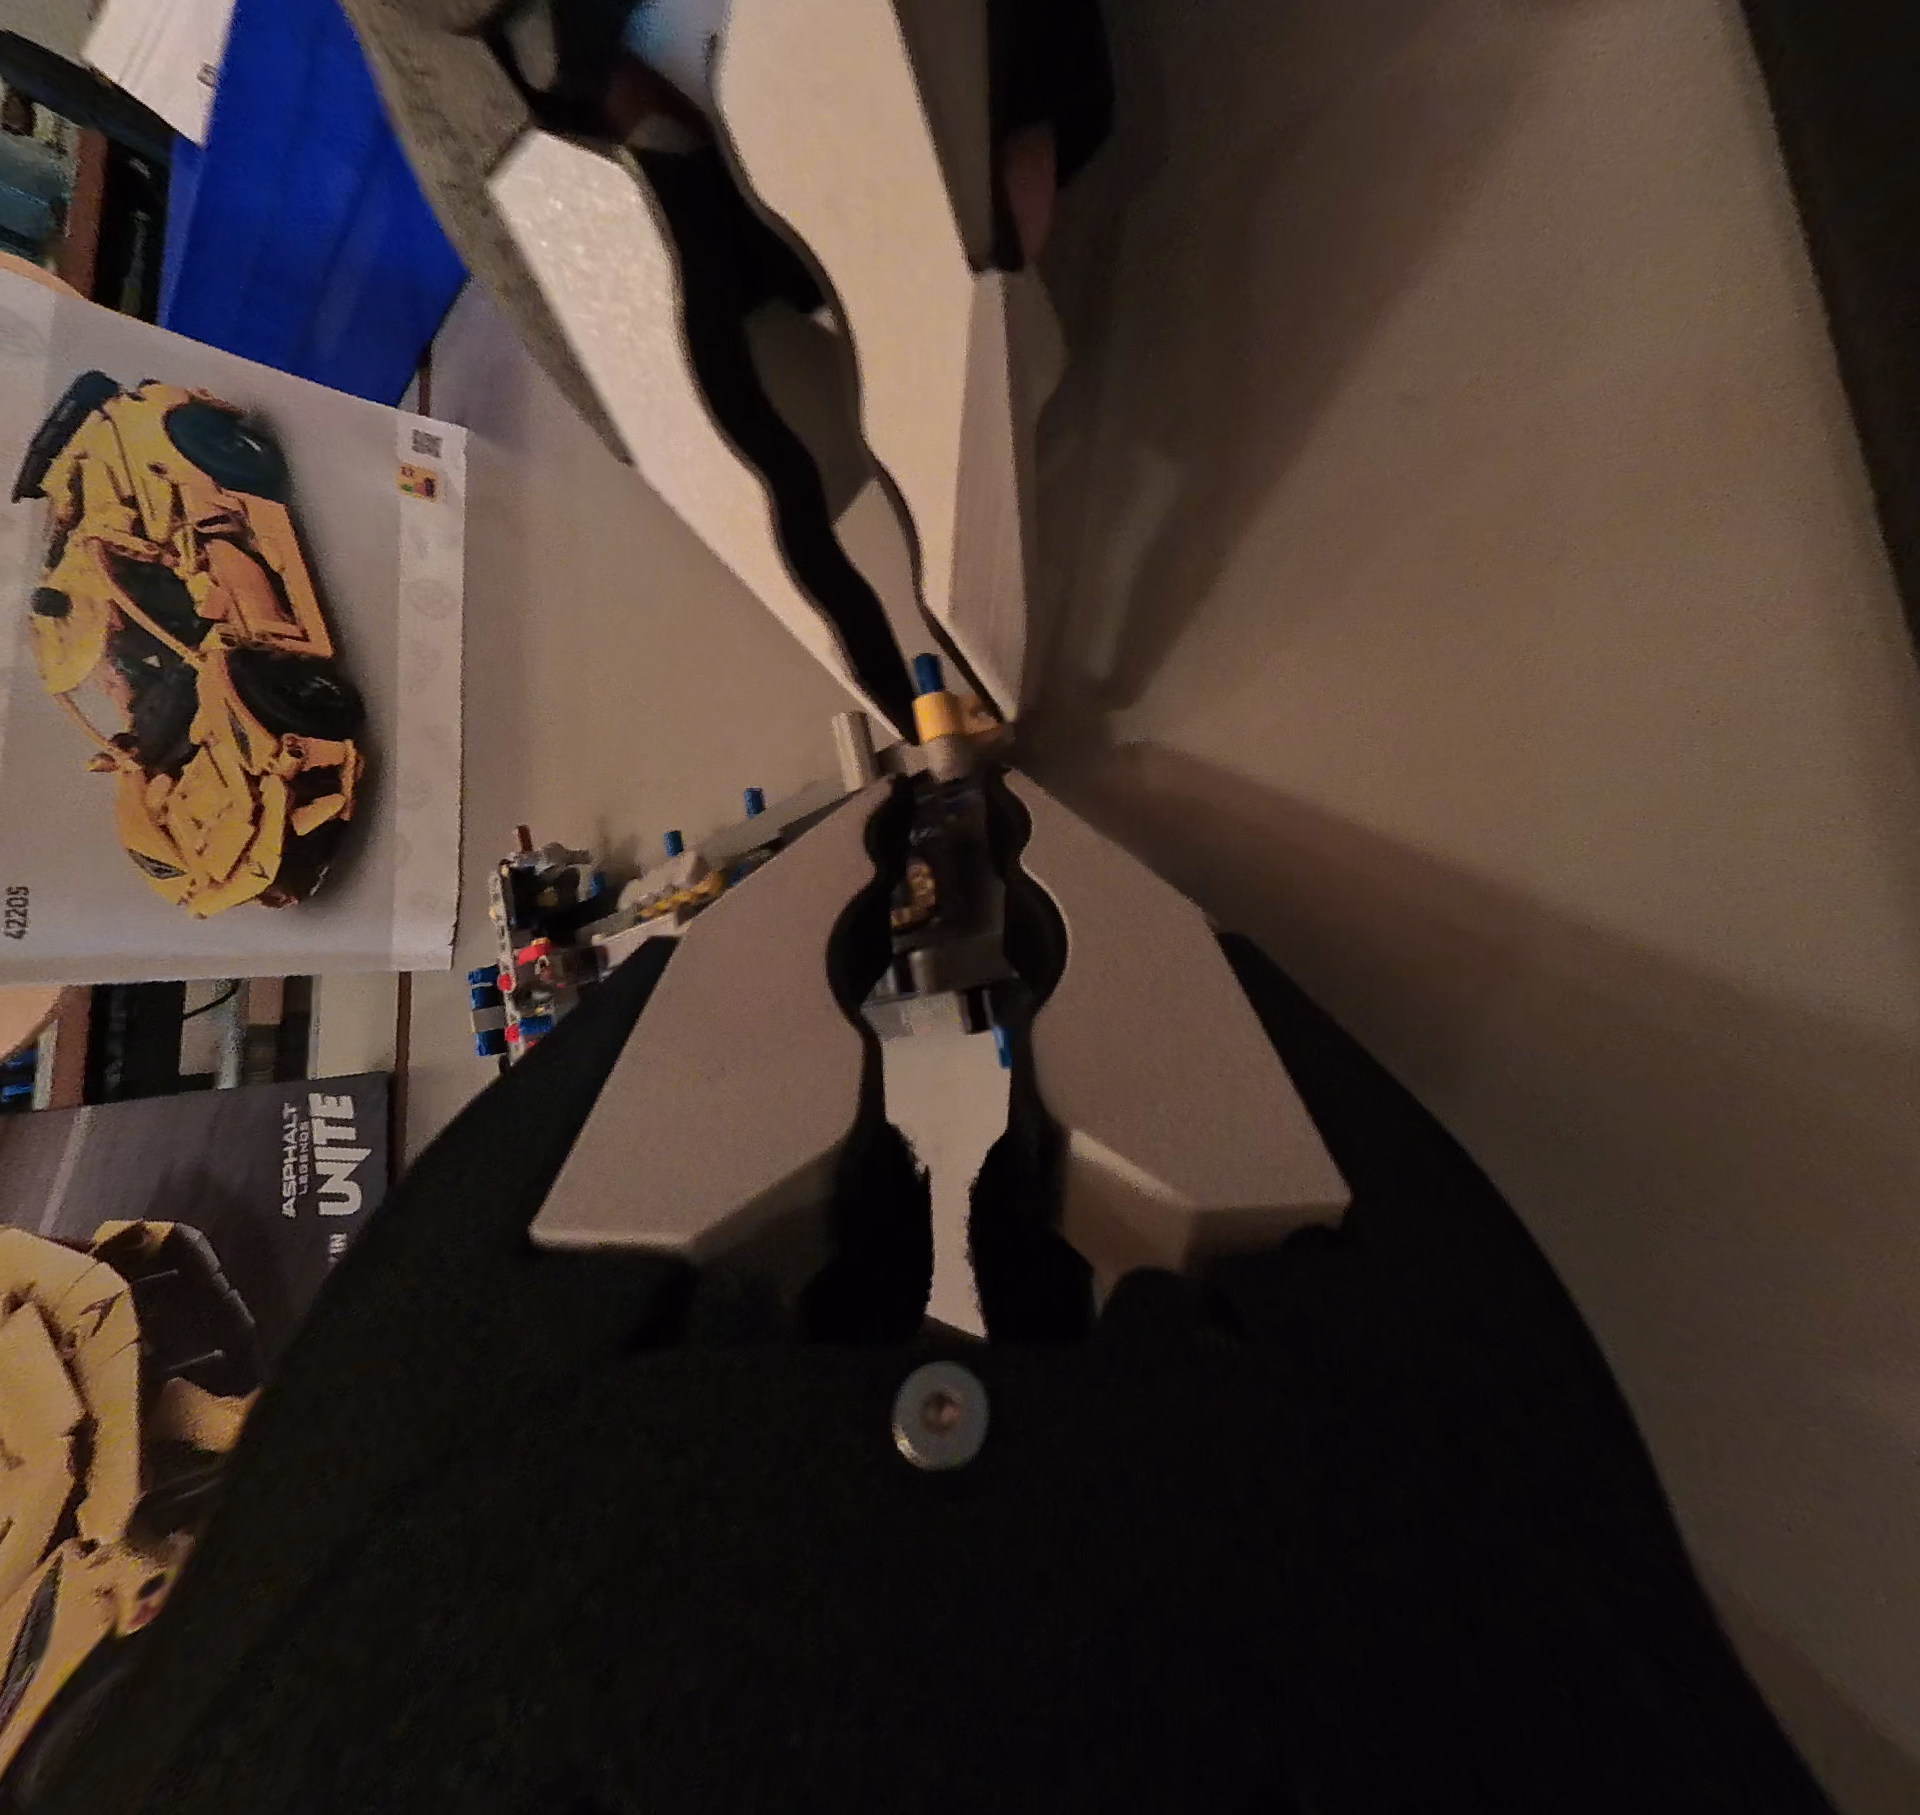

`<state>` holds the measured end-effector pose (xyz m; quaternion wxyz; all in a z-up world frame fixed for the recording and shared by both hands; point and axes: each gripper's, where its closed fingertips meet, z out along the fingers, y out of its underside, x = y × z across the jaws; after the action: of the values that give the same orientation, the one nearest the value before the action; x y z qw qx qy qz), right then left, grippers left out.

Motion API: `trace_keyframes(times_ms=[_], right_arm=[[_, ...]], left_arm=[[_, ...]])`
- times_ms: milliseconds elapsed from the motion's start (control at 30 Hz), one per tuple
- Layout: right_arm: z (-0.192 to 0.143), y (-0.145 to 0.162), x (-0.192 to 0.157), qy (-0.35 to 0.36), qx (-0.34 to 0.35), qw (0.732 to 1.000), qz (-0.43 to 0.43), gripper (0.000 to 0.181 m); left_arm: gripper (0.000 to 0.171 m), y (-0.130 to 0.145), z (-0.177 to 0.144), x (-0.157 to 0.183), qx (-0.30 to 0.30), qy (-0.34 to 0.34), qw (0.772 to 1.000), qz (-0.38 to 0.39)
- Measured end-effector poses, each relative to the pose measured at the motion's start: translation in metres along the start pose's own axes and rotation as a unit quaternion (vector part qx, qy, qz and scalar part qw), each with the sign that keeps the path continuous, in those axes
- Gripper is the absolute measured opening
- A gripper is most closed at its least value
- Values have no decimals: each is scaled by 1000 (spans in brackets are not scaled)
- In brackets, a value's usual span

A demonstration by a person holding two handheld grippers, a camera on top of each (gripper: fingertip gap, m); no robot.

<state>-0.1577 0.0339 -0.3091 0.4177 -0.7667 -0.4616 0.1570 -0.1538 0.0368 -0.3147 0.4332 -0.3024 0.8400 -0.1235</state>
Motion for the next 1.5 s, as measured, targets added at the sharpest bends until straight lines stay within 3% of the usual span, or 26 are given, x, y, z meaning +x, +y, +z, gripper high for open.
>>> trace_keyframes(times_ms=[233, 400, 467, 567, 933, 1000, 1033, 1067, 1100, 1267, 1433, 1500], right_arm=[[0, 0, 2, 16, 1, 1000, -10, 16], [2, -7, 0, 86, 12, 989, -121, 14], [6, -5, -3, 81, 1, 985, -152, 14], [5, -6, -5, 21, 11, 995, -93, 13], [-6, -13, -11, -25, 49, 998, -40, 12], [-15, 10, 5, 8, -12, 999, -32, 3], [-25, 13, 10, 9, 0, 1000, -8, 3], [-35, -9, 8, -9, 78, 996, 29, 2], [-38, -22, 6, -15, 101, 994, 39, 2], [-22, 0, 13, 40, 45, 998, 22, 3], [-25, 29, 22, 23, -21, 998, 63, 3], [-31, 24, 25, 17, 2, 996, 89, 3]], left_arm=[[10, -2, 5, -3, 13, -18, 1000, 5], [7, -1, 1, 1, 48, 53, 994, -82], [7, 1, 1, 5, 47, 68, 993, -86], [7, -1, -2, 5, 62, 74, 992, -80], [8, -8, -12, 5, 99, 88, 986, -100], [6, 14, -11, 5, 53, 86, 990, -94], [6, 22, -13, -1, 50, 73, 991, -105], [6, 19, -14, -7, 63, 70, 987, -128], [7, 11, -15, -11, 78, 66, 985, -138], [7, 11, -9, -5, 63, 65, 988, -122], [7, 13, -9, -3, 53, 61, 990, -113], [7, 15, -6, -1, 42, 59, 991, -112]])
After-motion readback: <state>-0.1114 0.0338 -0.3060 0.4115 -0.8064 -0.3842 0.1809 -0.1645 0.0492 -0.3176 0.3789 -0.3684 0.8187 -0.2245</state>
